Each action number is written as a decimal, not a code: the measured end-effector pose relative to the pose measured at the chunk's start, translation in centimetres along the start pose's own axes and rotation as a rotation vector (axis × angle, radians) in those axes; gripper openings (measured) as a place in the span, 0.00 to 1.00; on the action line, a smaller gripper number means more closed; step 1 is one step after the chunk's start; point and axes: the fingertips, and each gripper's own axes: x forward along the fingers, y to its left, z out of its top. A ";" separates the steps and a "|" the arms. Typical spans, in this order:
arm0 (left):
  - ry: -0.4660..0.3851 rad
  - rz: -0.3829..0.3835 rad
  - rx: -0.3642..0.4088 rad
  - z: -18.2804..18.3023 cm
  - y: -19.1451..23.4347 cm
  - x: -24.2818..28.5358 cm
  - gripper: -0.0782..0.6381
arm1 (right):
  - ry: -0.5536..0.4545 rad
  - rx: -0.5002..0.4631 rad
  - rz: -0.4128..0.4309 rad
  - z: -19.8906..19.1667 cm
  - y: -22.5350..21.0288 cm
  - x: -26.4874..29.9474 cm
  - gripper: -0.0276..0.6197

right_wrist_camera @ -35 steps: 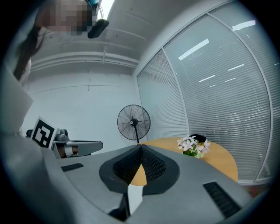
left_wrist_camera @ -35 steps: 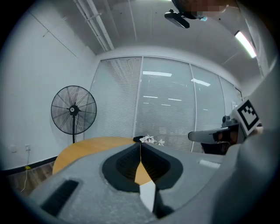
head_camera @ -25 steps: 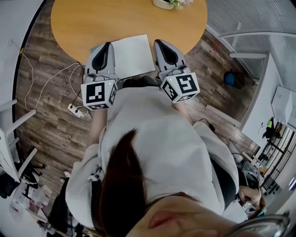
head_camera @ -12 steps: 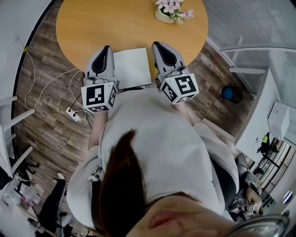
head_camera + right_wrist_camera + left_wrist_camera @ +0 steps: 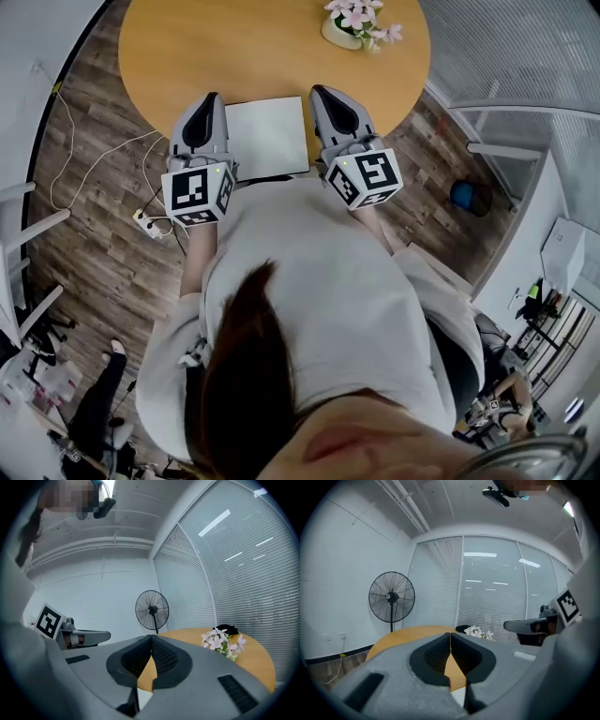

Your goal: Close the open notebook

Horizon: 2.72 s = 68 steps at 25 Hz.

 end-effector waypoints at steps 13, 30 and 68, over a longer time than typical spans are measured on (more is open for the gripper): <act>0.133 -0.030 -0.022 -2.7 1.1 -0.8 0.13 | 0.015 -0.001 0.017 -0.4 0.9 0.4 0.05; 0.407 -0.008 -0.227 -13.2 5.4 -5.3 0.39 | 0.129 0.016 0.049 -4.0 3.3 -0.1 0.05; 0.781 -0.170 -0.562 -31.4 7.2 -8.3 0.38 | 0.279 0.018 0.039 -9.4 6.6 0.8 0.05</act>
